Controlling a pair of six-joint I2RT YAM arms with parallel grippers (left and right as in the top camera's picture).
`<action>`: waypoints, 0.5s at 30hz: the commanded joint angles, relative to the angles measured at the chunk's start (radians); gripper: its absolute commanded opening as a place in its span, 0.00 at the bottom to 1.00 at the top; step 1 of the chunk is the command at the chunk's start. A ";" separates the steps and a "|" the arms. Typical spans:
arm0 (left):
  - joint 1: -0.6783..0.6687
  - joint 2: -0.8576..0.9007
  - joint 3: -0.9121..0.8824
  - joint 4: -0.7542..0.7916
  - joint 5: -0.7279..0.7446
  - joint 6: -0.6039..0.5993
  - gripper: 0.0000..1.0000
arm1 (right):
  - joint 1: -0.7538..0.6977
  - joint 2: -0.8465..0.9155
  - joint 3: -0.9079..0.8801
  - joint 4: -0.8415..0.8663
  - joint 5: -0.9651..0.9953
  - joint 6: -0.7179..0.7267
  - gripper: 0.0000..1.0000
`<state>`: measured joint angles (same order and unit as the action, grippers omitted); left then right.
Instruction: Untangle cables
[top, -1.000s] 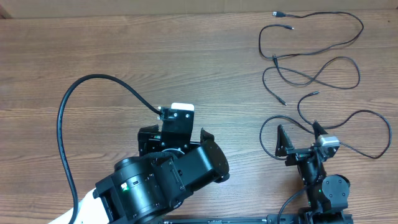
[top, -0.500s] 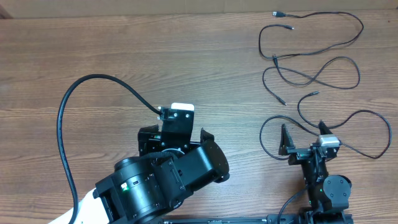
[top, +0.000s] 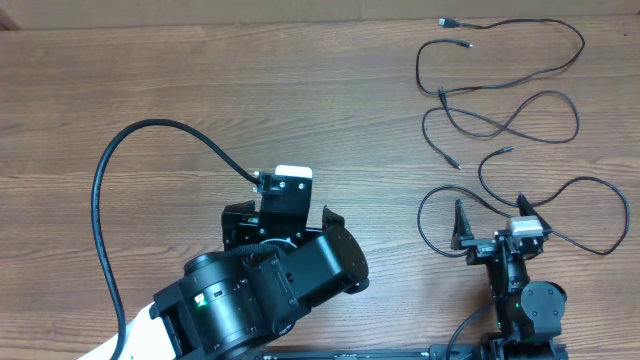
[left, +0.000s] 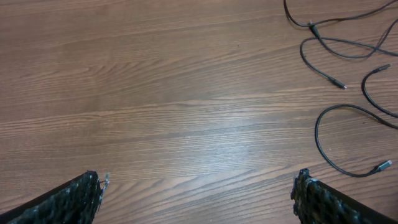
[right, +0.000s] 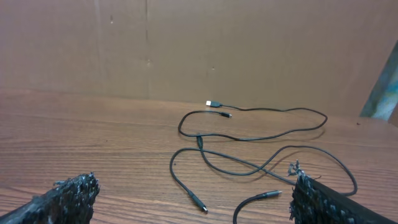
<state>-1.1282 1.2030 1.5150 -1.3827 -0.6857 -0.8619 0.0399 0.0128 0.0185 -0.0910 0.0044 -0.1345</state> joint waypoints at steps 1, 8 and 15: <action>0.003 0.006 -0.003 0.003 -0.019 -0.014 0.99 | -0.003 -0.010 -0.010 0.002 0.005 0.021 1.00; 0.003 0.006 -0.003 0.003 -0.019 -0.014 1.00 | -0.002 -0.010 -0.010 0.002 0.002 0.060 1.00; 0.003 0.006 -0.003 0.003 -0.019 -0.014 1.00 | -0.002 -0.010 -0.010 0.002 0.002 0.059 1.00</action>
<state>-1.1282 1.2030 1.5150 -1.3823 -0.6857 -0.8619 0.0399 0.0128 0.0185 -0.0910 0.0040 -0.0826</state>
